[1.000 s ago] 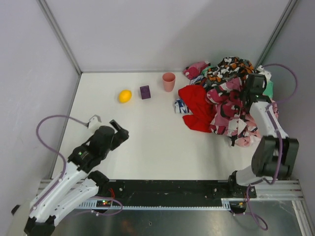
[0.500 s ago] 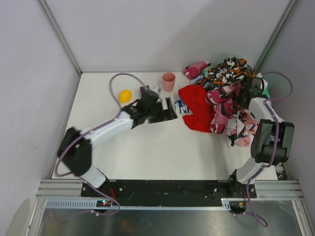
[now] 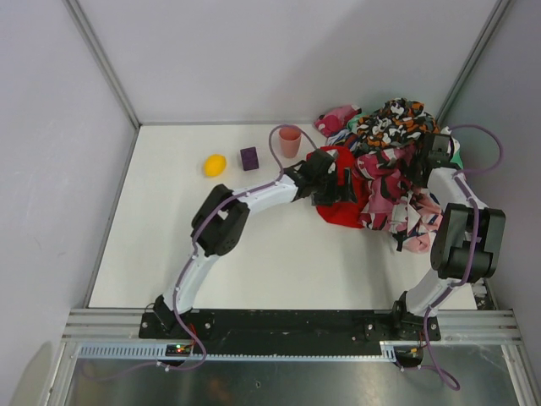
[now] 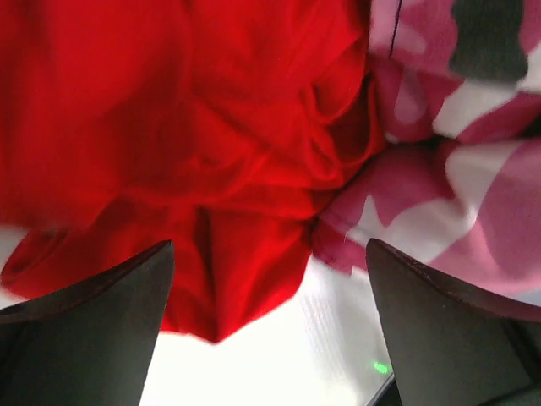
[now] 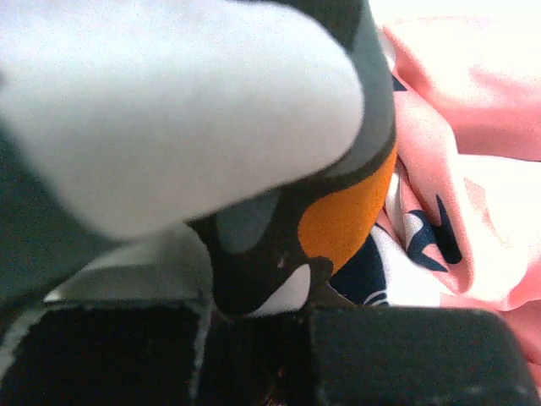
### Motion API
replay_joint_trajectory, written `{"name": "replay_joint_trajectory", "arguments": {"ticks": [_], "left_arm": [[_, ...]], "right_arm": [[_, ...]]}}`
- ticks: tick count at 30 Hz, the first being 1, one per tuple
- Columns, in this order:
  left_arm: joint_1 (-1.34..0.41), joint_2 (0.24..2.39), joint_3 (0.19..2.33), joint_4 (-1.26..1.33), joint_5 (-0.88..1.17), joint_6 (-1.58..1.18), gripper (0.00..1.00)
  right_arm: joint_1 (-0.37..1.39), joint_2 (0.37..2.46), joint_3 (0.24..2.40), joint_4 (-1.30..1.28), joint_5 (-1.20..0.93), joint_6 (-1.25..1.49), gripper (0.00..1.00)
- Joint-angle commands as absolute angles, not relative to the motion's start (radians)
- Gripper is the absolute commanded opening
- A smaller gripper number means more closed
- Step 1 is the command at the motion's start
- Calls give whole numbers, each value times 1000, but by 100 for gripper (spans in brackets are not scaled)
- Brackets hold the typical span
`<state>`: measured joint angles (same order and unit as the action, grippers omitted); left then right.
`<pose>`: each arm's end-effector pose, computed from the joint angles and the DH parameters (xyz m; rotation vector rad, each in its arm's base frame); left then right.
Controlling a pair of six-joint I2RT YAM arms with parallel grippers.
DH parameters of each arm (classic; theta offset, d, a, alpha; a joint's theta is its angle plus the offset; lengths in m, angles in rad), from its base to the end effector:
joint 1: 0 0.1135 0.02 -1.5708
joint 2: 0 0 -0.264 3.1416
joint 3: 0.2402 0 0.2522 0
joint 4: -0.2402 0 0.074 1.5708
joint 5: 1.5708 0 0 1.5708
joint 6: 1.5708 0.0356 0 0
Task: Pick out a specific cloth from the pile
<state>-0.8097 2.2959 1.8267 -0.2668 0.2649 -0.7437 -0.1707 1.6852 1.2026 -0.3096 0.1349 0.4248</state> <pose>0.3526 -0.3837 0.1811 0.2329 2.5240 -1.0269 0.3655 -0.0679 0.2374 0.7527 2.2305 -0.0354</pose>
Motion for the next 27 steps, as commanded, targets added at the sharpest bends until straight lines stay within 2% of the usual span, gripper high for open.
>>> {"name": "replay_joint_trajectory", "arguments": {"ticks": [1, 6, 9, 14, 17, 21, 27], "left_arm": [[-825, 2387, 1986, -255, 285, -834, 97], [-834, 2480, 2077, -255, 215, -893, 82], [-836, 2522, 2119, -255, 185, -925, 65], [-839, 2534, 2153, -255, 192, -929, 31], [-839, 2489, 2118, -254, 205, -902, 7], [-845, 2359, 2001, -254, 216, -846, 1], [-858, 2080, 1840, -250, 240, -703, 1]], "right_arm": [[-175, 1733, 1170, -399, 105, 411, 4], [-179, 1730, 1160, -395, 107, 409, 7], [-179, 1726, 1144, -391, 107, 412, 13], [-179, 1724, 1126, -378, 99, 420, 32], [-179, 1719, 1120, -375, 101, 418, 54], [-179, 1721, 1117, -369, 106, 407, 77], [-180, 1702, 1106, -358, 121, 403, 90]]}}
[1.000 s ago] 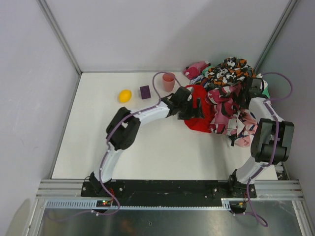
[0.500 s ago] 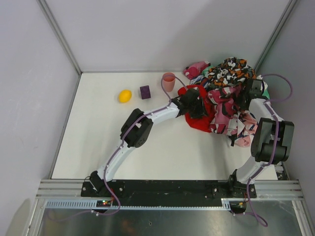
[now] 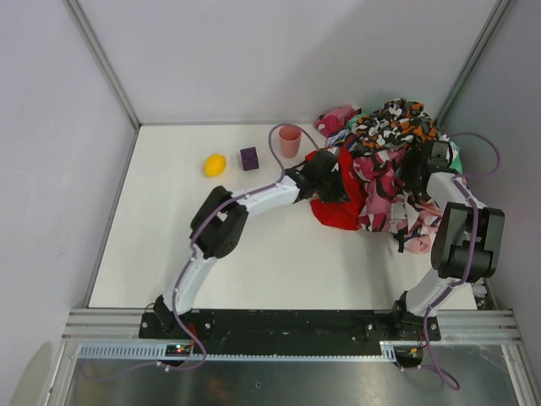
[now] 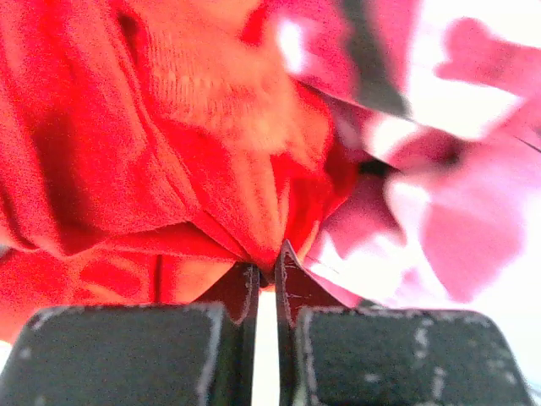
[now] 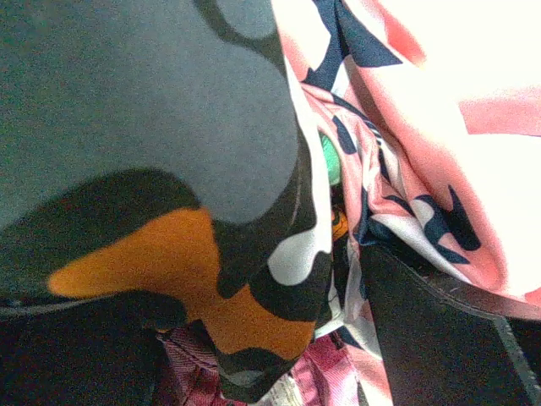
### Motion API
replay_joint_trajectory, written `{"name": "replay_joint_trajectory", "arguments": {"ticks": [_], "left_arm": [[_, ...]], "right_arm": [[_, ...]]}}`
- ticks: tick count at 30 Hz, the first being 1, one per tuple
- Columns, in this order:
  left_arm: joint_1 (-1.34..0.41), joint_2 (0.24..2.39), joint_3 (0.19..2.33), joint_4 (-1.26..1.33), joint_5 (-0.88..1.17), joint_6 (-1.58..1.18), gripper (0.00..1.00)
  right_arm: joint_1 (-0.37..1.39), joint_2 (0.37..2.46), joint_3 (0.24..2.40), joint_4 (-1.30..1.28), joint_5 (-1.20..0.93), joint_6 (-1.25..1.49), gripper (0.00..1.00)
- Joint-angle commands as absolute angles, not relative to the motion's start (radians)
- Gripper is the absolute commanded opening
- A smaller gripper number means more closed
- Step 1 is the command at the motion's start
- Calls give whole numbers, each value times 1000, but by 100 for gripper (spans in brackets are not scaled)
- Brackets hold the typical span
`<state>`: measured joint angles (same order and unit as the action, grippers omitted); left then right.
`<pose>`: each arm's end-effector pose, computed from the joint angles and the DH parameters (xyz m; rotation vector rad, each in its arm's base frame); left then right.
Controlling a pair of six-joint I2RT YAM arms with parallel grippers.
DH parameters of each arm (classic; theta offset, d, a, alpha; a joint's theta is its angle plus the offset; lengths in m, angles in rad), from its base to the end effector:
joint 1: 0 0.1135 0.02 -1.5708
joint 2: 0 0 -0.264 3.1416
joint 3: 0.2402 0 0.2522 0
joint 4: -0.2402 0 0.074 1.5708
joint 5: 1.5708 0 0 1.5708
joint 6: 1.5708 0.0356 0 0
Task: Pick out a specific cloth from the pile
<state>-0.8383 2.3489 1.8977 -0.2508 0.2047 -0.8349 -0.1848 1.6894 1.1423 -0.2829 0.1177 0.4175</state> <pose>0.3524 -0.4026 0.1784 0.1237 2.5065 -1.0359 0.3585 -0.0713 0.2188 0.7621 2.2689 -0.0322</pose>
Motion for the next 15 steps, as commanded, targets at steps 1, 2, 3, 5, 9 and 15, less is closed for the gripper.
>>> {"name": "replay_joint_trajectory", "arguments": {"ticks": [1, 2, 3, 5, 9, 15], "left_arm": [[-859, 2034, 1817, -247, 249, -682, 1], [-859, 1985, 1794, -243, 256, -663, 1], [-859, 1940, 1770, -239, 262, -650, 1], [-860, 1853, 1733, -230, 264, -625, 1], [-859, 1673, 1682, -227, 206, -557, 1], [-859, 1349, 1577, -229, -13, -455, 1]], "right_arm": [[-181, 1697, 1103, -357, 129, 403, 92], [-181, 1692, 1101, -356, 135, 403, 95], [-182, 1687, 1100, -357, 145, 403, 97], [-183, 1680, 1098, -360, 160, 404, 99], [-182, 1647, 1094, -362, 192, 400, 99], [-148, 1521, 1092, -375, 243, 362, 99]]}}
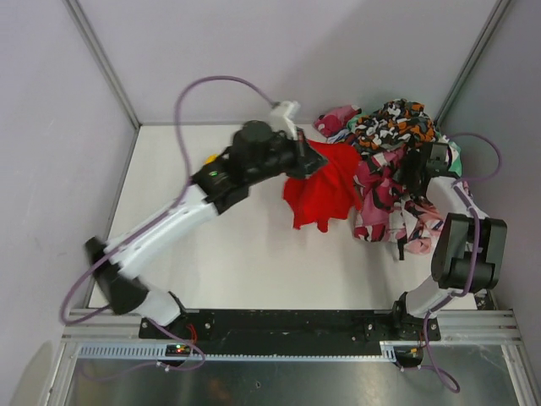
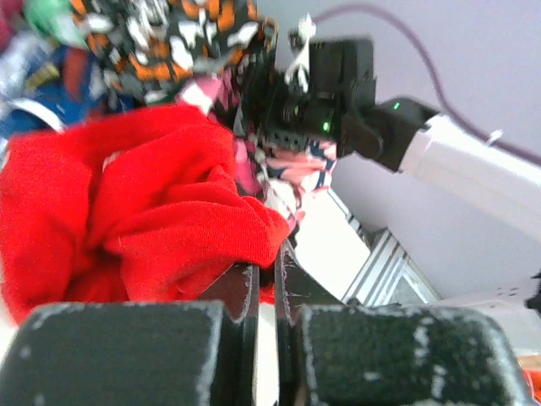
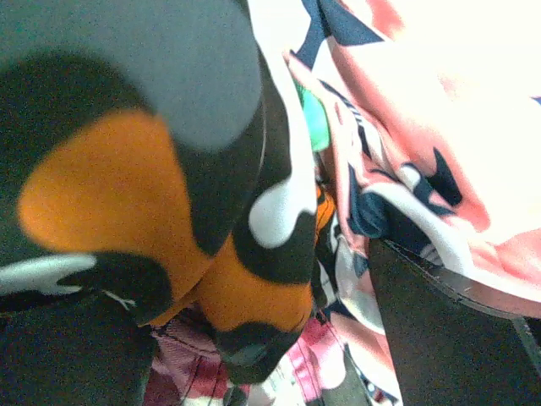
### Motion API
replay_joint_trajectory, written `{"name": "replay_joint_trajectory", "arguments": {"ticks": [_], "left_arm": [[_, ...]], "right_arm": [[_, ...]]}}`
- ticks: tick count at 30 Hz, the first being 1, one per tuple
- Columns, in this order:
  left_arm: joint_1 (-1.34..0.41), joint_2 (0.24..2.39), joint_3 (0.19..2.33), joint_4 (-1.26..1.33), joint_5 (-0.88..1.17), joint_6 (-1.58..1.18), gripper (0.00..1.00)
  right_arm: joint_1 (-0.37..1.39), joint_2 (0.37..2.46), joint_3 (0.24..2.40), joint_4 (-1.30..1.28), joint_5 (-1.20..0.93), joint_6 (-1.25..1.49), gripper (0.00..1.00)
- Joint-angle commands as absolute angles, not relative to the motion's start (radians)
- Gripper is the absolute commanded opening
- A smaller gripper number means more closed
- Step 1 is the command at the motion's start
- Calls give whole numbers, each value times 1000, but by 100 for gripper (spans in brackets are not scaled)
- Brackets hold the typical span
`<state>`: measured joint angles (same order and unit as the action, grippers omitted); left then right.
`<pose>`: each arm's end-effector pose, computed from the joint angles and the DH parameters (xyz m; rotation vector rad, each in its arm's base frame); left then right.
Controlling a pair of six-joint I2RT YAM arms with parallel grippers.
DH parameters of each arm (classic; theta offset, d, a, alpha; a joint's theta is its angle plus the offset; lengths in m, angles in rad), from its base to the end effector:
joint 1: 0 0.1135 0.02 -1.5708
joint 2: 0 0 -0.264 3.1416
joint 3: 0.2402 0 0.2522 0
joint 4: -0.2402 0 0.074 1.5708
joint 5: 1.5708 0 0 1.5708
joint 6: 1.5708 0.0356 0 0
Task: Pick out a specific cloth from the pile
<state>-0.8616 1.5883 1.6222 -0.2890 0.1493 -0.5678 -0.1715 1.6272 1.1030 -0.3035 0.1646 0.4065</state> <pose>0.2389 -0.2866 0.4182 0.4022 1.9382 -1.1124 0.3447 -0.0656 0.2261 0.7530 2.2637 -0.0864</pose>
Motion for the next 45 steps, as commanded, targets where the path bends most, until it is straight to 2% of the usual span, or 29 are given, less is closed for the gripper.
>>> {"name": "replay_joint_trajectory", "arguments": {"ticks": [1, 5, 11, 18, 23, 27, 30, 35, 36, 37, 38, 39, 40, 42, 45], "left_arm": [[-859, 1300, 1555, -229, -60, -441, 1], [-860, 1113, 1454, -238, -188, -404, 1], [-859, 890, 1261, -241, -265, -436, 3], [-860, 748, 1070, -243, -306, -481, 4], [-860, 722, 911, -244, -418, -556, 6], [-834, 776, 840, -261, -487, -630, 6], [-788, 795, 775, -281, -442, -708, 5], [-741, 760, 598, -376, -428, -872, 7], [-738, 753, 568, -418, -456, -905, 16], [-733, 749, 555, -465, -487, -941, 34], [-723, 750, 558, -517, -514, -963, 61], [-714, 753, 578, -563, -531, -972, 80], [-707, 758, 609, -605, -546, -972, 90], [-701, 768, 678, -659, -566, -949, 97], [-699, 774, 772, -686, -575, -907, 99]], "right_arm": [[-144, 1492, 1092, -373, 256, 354, 99], [-141, 1325, 1091, -371, 269, 338, 99], [-108, 1091, 1092, -362, 196, 293, 99], [-51, 919, 1090, -363, -132, 272, 99], [90, 878, 1071, -384, -230, 244, 100], [235, 869, 1041, -396, -187, 240, 99], [311, 851, 1002, -401, -110, 267, 99], [342, 794, 915, -424, 22, 349, 99], [343, 780, 898, -427, 60, 369, 100], [343, 761, 873, -429, 116, 392, 99], [343, 742, 854, -430, 167, 411, 99], [343, 719, 832, -431, 224, 435, 99], [344, 699, 816, -429, 266, 454, 99], [344, 653, 787, -417, 308, 481, 99], [344, 587, 746, -391, 310, 485, 99]]}}
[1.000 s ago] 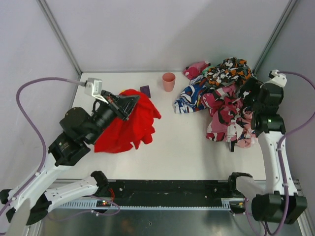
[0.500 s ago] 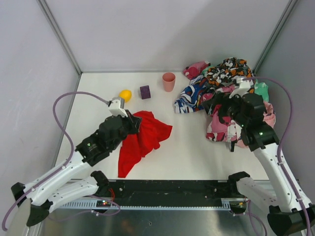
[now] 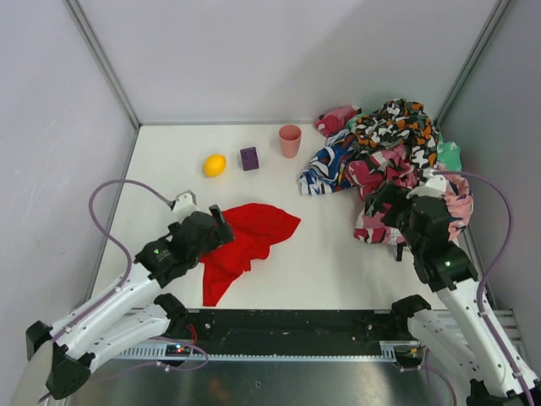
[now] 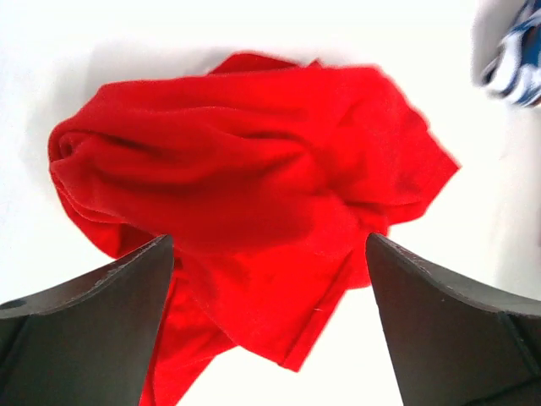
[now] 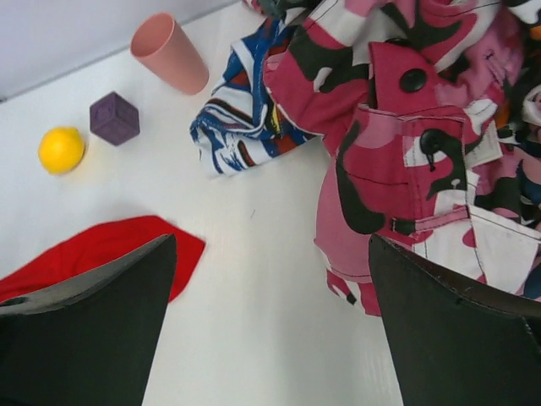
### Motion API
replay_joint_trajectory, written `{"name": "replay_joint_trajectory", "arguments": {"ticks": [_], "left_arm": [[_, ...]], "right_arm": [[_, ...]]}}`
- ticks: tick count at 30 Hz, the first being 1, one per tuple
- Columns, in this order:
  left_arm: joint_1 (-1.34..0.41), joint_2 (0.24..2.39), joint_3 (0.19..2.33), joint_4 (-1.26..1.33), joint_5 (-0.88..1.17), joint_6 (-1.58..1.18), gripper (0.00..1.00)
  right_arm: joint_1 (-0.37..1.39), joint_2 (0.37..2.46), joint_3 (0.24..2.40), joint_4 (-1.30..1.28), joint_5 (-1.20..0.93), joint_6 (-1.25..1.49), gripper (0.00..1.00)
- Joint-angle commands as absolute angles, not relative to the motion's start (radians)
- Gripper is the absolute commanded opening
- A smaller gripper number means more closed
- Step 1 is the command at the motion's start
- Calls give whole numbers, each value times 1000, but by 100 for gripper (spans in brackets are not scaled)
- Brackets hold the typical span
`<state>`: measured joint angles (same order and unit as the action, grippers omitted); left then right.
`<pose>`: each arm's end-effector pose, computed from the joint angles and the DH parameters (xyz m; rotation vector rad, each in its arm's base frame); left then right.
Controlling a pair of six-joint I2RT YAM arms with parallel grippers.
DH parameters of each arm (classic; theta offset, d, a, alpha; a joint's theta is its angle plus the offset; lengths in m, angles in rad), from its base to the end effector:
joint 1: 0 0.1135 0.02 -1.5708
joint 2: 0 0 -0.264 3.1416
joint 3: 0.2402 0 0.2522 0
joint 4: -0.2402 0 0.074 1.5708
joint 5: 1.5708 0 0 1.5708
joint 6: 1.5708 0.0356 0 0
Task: Pick out a specific cloth from the pile
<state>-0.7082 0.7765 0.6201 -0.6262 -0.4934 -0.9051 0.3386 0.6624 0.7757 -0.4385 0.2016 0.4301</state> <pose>0.1307 -0.0898 0.2453 -0.4544 2.2099 -0.2827 0.1454 0.0436 0.3284 0.2245 1.8896 0.3331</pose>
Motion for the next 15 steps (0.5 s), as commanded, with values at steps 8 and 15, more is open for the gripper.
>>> {"name": "replay_joint_trajectory", "arguments": {"ticks": [8, 15], "left_arm": [[-698, 702, 882, -701, -627, -832, 100], [-699, 667, 851, -701, -625, -812, 100]], "right_arm": [[342, 486, 692, -410, 354, 443, 99], [339, 494, 671, -351, 341, 416, 99]]}}
